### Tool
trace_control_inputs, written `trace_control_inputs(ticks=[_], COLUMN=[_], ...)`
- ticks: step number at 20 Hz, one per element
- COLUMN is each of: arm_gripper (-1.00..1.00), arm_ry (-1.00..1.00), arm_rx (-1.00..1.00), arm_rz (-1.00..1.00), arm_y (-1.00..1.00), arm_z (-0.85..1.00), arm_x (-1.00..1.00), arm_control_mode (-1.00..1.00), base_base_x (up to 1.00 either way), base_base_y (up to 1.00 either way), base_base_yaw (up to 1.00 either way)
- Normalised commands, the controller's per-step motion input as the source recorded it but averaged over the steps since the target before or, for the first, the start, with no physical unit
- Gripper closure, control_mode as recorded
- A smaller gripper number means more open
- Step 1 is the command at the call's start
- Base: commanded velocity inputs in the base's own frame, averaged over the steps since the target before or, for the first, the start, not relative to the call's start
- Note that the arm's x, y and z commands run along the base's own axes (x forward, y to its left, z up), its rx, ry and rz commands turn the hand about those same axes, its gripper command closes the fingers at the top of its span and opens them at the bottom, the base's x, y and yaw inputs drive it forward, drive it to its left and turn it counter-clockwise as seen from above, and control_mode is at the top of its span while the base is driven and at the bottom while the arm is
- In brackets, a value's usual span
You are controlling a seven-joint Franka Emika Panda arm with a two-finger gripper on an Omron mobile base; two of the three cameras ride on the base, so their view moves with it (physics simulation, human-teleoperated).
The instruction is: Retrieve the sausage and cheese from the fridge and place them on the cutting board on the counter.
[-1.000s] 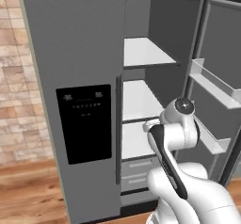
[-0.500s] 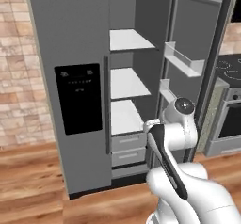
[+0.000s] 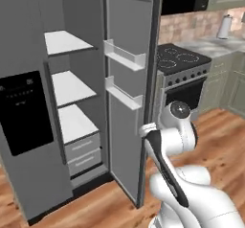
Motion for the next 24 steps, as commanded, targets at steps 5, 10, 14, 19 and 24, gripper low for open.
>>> trace_control_inputs(ticks=[5, 10, 14, 19, 24], arm_gripper=[1.00, 1.00, 1.00, 1.00, 1.00], arm_ry=[0.00, 0.00, 0.00, 0.00, 0.00], arm_rx=[0.00, 0.00, 0.00, 0.00, 0.00], arm_rz=[0.00, 0.00, 0.00, 0.00, 0.00], arm_y=[0.00, 0.00, 0.00, 0.00, 0.00], arm_z=[0.00, 0.00, 0.00, 0.00, 0.00], arm_x=[0.00, 0.00, 0.00, 0.00, 0.00], arm_control_mode=[1.00, 1.00, 1.00, 1.00, 1.00], base_base_x=[-0.07, 0.00, 0.00, 0.08, 0.28], base_base_y=[0.00, 0.01, 0.00, 0.00, 0.00], base_base_yaw=[-0.87, -0.97, -0.97, -0.84, -0.63])
